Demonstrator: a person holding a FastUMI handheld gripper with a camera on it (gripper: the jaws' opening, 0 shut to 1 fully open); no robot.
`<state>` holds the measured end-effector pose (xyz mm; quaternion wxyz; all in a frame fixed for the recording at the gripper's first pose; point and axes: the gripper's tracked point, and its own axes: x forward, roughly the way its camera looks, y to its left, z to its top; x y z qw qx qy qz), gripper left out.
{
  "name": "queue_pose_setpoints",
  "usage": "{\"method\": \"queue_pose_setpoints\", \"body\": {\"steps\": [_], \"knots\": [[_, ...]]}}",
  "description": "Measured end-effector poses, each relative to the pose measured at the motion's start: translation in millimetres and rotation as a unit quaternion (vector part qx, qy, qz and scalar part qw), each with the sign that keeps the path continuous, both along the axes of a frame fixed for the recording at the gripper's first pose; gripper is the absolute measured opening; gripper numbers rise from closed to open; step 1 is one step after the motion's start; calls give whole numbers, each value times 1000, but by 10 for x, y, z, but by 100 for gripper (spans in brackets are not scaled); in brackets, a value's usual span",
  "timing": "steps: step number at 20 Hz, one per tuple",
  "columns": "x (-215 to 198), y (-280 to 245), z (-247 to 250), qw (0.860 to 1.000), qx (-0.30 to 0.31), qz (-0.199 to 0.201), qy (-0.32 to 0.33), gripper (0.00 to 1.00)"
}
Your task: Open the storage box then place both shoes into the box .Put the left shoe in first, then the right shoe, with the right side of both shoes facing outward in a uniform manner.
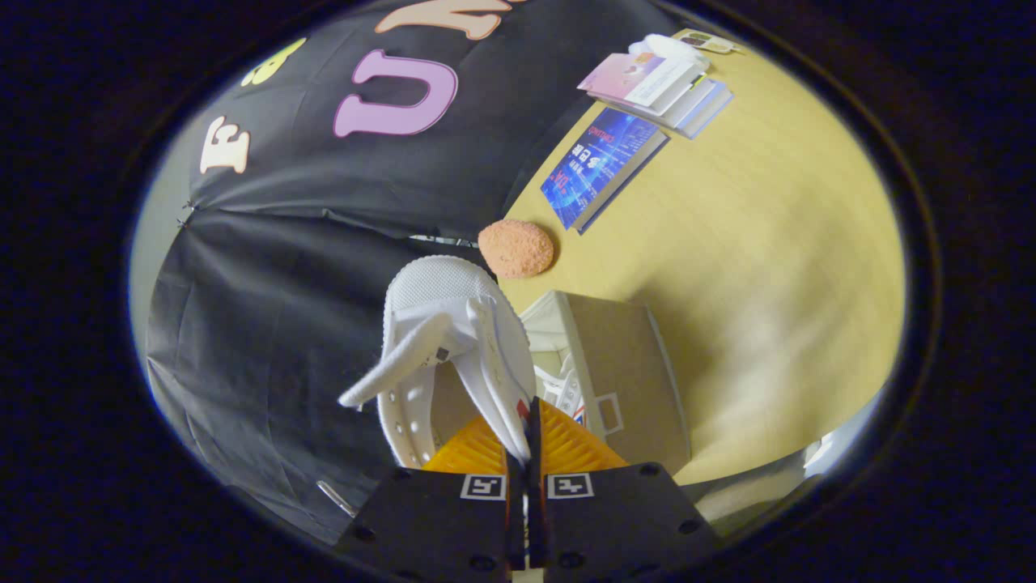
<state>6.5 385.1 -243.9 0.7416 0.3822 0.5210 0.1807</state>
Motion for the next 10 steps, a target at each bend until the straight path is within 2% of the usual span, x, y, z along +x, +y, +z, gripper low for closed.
{"method": "queue_pose_setpoints", "body": {"steps": [3, 7, 10], "knots": [[-160, 296, -108, 999, -36, 7, -8, 4], [-267, 383, -372, 992, -120, 2, -27, 4], [-303, 377, -505, 986, -165, -13, -36, 10]]}}
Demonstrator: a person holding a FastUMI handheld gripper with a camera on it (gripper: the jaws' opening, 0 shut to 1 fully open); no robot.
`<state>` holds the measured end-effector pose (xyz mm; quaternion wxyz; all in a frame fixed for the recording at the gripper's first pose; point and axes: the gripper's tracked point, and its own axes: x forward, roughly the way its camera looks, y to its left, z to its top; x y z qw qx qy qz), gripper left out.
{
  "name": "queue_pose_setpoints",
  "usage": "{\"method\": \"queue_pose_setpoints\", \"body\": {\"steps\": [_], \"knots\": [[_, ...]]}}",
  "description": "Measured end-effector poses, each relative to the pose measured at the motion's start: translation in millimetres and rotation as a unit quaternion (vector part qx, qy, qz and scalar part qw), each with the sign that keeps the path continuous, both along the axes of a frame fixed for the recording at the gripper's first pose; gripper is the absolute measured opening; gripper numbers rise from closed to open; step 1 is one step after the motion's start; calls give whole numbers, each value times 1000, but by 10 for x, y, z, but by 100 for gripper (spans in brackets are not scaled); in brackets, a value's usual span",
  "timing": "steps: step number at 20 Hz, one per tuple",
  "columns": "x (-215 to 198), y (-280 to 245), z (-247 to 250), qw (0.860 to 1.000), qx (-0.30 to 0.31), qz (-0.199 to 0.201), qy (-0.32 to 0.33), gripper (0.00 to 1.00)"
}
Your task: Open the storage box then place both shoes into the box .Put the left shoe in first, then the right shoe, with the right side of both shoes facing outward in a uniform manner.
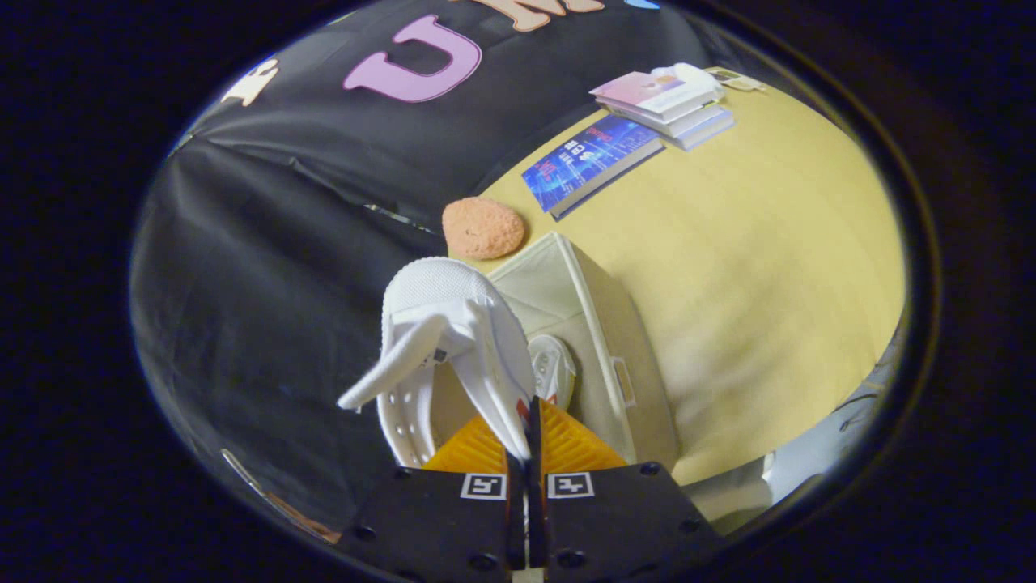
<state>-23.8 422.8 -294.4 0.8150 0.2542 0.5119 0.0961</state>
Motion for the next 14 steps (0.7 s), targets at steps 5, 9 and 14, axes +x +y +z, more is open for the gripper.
{"method": "queue_pose_setpoints", "body": {"steps": [5, 9, 14], "knots": [[-21, -10, -25, 999, -32, -14, -12, 24], [53, 139, 251, 999, 14, -12, -44, 61], [157, -101, 510, 996, -14, 0, -92, 100]]}}
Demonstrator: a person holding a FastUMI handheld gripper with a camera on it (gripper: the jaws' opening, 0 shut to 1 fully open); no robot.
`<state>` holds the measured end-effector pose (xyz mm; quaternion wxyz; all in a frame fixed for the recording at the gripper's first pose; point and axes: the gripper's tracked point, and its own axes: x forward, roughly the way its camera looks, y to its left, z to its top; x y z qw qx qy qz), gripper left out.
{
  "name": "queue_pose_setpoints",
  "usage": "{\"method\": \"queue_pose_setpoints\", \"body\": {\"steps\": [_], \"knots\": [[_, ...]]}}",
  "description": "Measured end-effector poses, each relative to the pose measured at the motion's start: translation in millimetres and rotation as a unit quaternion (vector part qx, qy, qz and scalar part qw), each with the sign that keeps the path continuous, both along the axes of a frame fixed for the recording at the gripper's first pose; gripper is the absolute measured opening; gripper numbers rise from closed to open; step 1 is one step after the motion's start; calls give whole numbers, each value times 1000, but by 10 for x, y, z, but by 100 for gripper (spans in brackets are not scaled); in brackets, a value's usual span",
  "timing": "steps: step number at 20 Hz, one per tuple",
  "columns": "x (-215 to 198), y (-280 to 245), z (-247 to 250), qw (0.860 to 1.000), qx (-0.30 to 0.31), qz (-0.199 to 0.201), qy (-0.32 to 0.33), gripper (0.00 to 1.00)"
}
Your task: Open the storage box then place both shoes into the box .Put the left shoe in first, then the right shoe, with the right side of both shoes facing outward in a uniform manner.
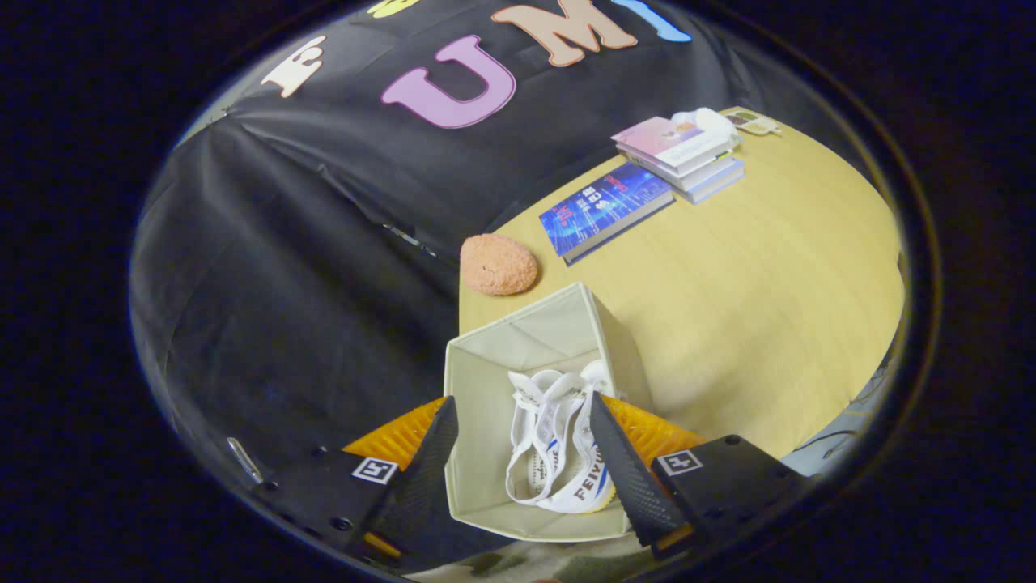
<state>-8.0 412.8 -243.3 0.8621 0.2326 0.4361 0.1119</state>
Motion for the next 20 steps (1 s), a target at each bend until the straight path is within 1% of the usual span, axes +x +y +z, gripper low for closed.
{"method": "queue_pose_setpoints", "body": {"steps": [3, 5, 7, 9, 11, 14, 17, 20], "knots": [[82, -301, 234, 999, -19, -5, -36, 100], [174, -594, 366, 997, -39, -18, -63, 100], [282, -902, 502, 994, -56, -31, -90, 100], [392, -1255, 677, 988, -85, -39, -125, 100], [485, -1608, 899, 977, -126, -37, -167, 100], [659, -1992, 1264, 956, -179, -34, -232, 100], [815, -2262, 1710, 933, -201, -41, -295, 100], [938, -2478, 2127, 910, -206, -52, -357, 100]]}}
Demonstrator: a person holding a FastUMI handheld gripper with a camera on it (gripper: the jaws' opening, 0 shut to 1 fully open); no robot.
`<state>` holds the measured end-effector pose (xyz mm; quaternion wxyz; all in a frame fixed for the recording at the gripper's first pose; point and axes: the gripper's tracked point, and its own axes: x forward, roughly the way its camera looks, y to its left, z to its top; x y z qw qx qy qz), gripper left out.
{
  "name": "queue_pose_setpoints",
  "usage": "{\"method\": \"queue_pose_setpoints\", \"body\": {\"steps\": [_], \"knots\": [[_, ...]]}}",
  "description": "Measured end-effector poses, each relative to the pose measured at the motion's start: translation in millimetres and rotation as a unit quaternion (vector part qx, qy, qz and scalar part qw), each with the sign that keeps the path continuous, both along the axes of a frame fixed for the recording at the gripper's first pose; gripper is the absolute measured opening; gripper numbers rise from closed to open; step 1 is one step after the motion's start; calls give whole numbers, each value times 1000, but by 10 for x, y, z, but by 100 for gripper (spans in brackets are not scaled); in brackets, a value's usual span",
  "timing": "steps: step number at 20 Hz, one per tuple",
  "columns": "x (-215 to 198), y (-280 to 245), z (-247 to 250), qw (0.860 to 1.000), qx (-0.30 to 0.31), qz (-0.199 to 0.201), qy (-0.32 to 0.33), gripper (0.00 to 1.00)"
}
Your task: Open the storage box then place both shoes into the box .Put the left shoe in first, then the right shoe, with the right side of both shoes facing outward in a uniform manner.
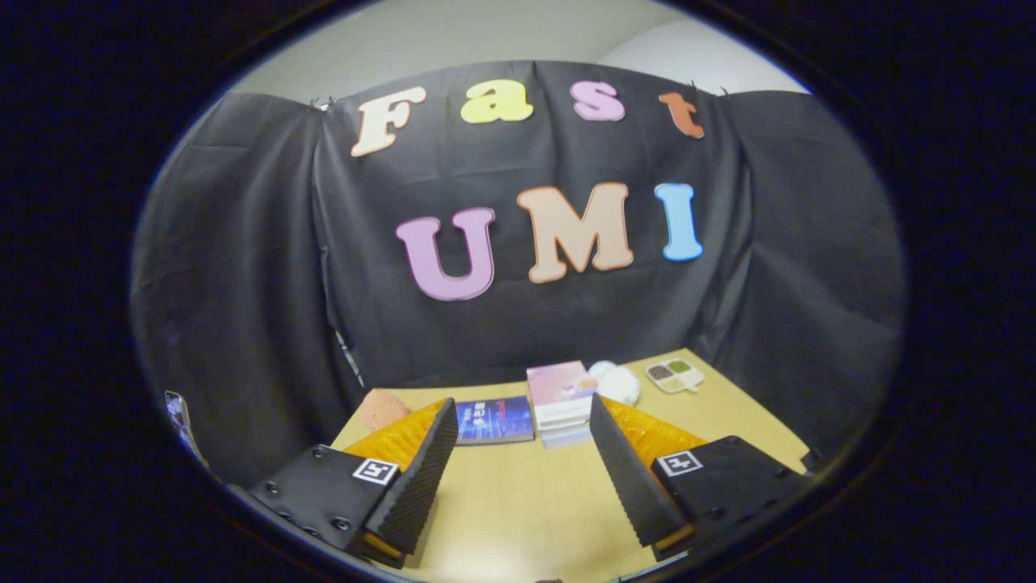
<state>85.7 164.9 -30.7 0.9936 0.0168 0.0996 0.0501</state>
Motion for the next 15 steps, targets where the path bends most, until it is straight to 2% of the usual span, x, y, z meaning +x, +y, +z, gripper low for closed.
{"method": "queue_pose_setpoints", "body": {"steps": [3, 7, 15], "knots": [[68, -273, 316, 999, 10, -18, -47, 100], [44, -577, 454, 997, 22, -23, -73, 100], [-24, -793, 341, 997, 16, 12, -72, 100]]}}
